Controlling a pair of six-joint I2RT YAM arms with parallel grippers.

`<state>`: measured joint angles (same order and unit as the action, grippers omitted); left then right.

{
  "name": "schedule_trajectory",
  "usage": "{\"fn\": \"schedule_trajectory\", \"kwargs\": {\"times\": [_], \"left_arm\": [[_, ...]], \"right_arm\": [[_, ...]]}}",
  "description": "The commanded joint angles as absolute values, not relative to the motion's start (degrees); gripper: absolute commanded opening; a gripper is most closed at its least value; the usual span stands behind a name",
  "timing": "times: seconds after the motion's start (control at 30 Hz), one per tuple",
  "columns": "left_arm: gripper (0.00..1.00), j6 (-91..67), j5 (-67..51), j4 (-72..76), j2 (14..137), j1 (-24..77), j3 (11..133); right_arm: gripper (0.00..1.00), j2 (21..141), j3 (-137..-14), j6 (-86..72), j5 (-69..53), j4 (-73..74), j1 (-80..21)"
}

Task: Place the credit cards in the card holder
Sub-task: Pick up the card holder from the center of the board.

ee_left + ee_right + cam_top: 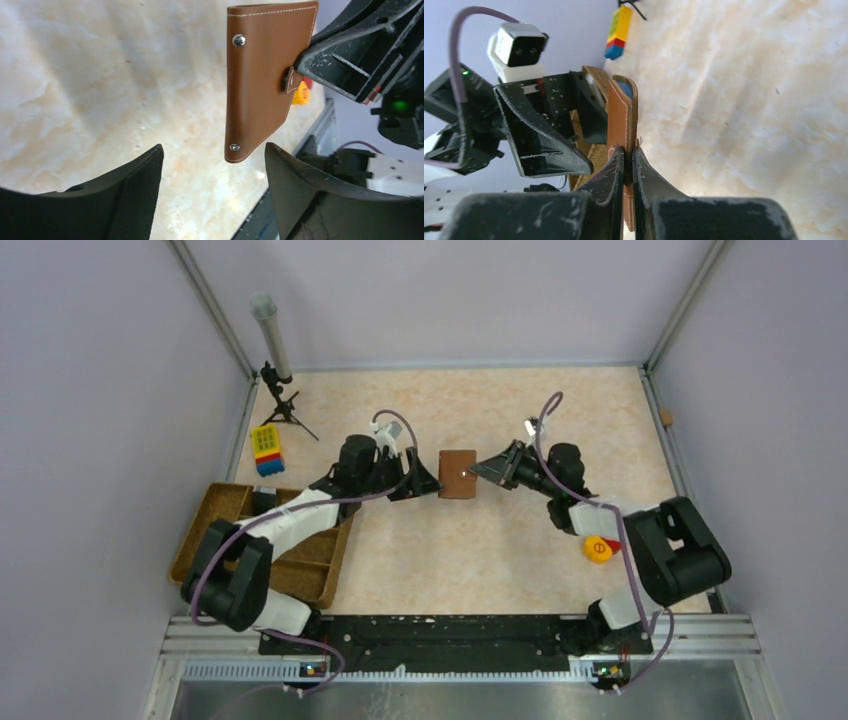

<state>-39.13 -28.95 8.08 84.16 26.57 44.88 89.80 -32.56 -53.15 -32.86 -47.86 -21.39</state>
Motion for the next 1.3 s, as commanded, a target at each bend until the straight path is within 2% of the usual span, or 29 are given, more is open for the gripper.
{"fn": "schedule_trajectory", "kwargs": {"times": [0.0,0.2,0.33,0.5,0.53,0.63,0.67,0.7,0.73,0.8,0.87,0.93,1.07,1.27], "left_arm": [[0.77,-43.41,-35.08,16.74,76.56,26.42,41.78],[0.81,-51.00,-38.98,26.59,73.38,27.62,40.57],[0.70,-57.09,-41.60,36.42,75.58,28.56,41.60],[0.44,-57.49,-41.15,37.03,76.96,29.16,44.08],[0.36,-57.60,-41.31,37.01,77.27,29.25,44.36],[0.06,-57.70,-42.50,36.73,77.86,29.52,44.71],[0.00,-57.22,-42.68,35.51,77.68,29.51,44.73],[0.00,-56.22,-42.73,33.52,77.32,29.45,44.92],[0.00,-54.94,-42.63,30.52,76.82,29.43,45.18],[0.00,-50.89,-42.16,23.13,75.98,29.44,45.86],[0.00,-46.48,-41.61,14.36,75.58,29.44,46.94],[0.00,-42.57,-43.85,8.39,75.97,29.36,48.22],[0.00,-37.20,-53.39,1.30,77.56,29.38,51.40],[0.00,-32.29,-62.01,-3.77,76.48,29.39,52.44]], "right_arm": [[0.00,79.20,-32.29,-51.73,-35.61,-49.40,-21.97],[0.00,69.93,-34.87,-46.56,-37.59,-39.76,-22.02],[0.00,68.93,-37.20,-44.43,-40.26,-36.31,-22.01],[0.00,68.17,-37.00,-45.06,-43.24,-37.08,-22.04],[0.00,68.08,-37.10,-44.72,-43.77,-36.34,-22.04],[0.01,67.26,-38.42,-40.97,-44.36,-30.19,-21.99],[0.21,66.50,-39.29,-38.54,-44.50,-26.90,-22.00],[0.41,65.52,-40.02,-36.56,-44.21,-23.41,-22.00],[0.55,64.29,-40.59,-34.52,-42.98,-20.23,-22.02],[0.67,61.14,-41.37,-30.98,-40.61,-14.93,-22.04],[0.70,58.52,-42.35,-27.51,-38.57,-10.01,-21.99],[0.68,57.04,-43.34,-24.85,-39.21,-6.63,-22.06],[0.58,58.10,-46.19,-21.79,-47.02,-1.56,-22.72],[0.57,61.38,-47.76,-20.79,-56.35,2.65,-25.78]]}}
